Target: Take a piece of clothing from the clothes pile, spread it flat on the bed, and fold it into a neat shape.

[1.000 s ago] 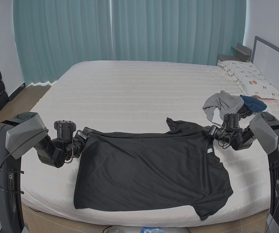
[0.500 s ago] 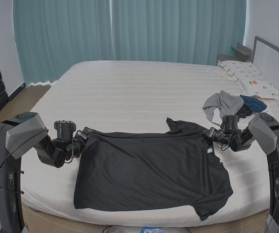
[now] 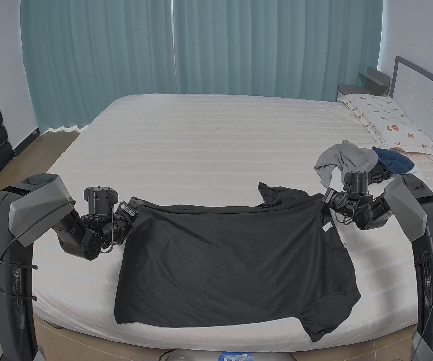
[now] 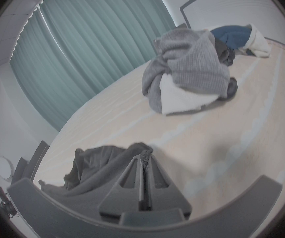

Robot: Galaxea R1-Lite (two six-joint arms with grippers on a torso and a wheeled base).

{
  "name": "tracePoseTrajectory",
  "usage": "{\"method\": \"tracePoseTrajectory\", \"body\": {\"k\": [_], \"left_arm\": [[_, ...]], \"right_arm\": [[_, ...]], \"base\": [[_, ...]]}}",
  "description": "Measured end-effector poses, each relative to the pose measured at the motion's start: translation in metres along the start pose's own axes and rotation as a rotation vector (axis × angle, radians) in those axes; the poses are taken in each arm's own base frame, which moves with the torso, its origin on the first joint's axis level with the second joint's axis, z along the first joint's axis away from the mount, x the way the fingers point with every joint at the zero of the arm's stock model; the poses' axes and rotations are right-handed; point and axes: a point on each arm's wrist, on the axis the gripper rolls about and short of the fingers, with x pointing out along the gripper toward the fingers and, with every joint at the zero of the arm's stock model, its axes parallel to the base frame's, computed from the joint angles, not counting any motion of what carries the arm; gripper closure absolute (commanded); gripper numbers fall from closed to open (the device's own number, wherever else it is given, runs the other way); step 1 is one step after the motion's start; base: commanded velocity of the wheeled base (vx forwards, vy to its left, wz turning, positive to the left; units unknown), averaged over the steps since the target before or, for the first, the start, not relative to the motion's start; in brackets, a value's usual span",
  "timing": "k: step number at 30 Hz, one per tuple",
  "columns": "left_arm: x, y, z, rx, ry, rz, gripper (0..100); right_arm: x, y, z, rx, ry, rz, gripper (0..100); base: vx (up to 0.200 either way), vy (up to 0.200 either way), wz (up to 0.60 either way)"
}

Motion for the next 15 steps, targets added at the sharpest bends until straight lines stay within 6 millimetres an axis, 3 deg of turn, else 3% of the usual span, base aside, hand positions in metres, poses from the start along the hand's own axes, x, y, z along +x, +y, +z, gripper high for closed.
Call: {"method": "tracePoseTrajectory", "body": {"k": [12,13,15], "left_arm": [[0.000,0.000,0.000,0.000,0.000,0.001,0],[0.000,0.000,0.000,0.000,0.000,0.001,0],[0.000,0.000,0.000,0.000,0.001,0.001,0]], "right_arm": [[0.011,0.000,0.001,-0.004,-0.065,-0.018,100],[0.011,0.000,0.001,-0.003,-0.066,-0.018,0],[0.012,-0.002,0.000,-0.003,-0.064,-0.021,0]], "base": [[0.000,0.000,0.00],[0.000,0.000,0.00],[0.000,0.000,0.00]]}}
